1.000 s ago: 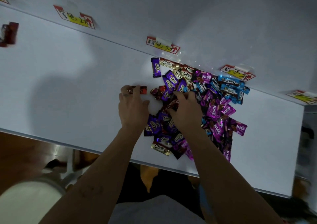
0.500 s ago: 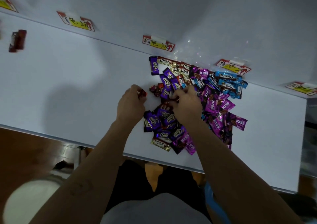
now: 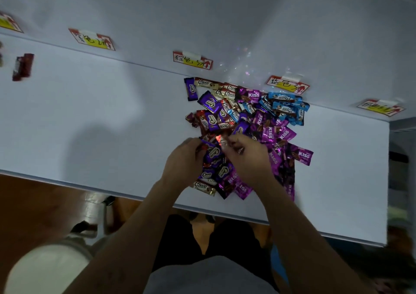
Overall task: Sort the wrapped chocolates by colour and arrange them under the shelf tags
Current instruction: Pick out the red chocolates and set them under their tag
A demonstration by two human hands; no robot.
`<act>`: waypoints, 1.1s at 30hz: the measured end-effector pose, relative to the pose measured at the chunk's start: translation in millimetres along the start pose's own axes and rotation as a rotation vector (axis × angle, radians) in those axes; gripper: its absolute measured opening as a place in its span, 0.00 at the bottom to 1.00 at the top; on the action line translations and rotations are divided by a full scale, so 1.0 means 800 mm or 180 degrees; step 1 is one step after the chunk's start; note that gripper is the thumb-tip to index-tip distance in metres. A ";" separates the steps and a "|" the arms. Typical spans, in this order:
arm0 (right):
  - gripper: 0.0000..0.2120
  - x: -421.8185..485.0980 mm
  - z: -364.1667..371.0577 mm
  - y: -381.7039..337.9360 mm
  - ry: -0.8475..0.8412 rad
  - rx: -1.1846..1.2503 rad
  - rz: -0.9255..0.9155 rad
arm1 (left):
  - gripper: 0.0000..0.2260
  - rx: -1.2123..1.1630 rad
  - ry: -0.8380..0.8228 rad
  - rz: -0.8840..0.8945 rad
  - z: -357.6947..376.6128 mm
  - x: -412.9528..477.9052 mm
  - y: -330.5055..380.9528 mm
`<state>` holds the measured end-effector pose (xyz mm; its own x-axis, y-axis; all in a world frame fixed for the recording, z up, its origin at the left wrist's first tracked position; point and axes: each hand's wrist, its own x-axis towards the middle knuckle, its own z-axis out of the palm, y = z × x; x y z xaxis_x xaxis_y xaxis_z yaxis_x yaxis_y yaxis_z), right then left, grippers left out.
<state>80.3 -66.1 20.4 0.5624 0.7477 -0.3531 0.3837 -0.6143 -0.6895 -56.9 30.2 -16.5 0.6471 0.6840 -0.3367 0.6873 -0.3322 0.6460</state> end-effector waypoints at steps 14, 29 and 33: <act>0.08 -0.016 0.000 0.019 -0.0359 -0.1299 0.0084 | 0.14 0.0387 0.0395 -0.0609 0.015 0.037 0.022; 0.11 0.031 0.006 0.000 0.0083 -0.1699 -0.0195 | 0.12 -0.0539 0.0342 -0.0897 0.002 0.033 0.005; 0.10 0.047 0.013 -0.009 -0.0184 -0.1715 -0.0487 | 0.05 -0.0807 0.0421 -0.1031 -0.007 0.032 0.002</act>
<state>90.8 -31.1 5.1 0.4357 0.8417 -0.3189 0.7862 -0.5284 -0.3204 -41.0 51.1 -20.1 0.3522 0.8095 -0.4698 0.7345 0.0721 0.6747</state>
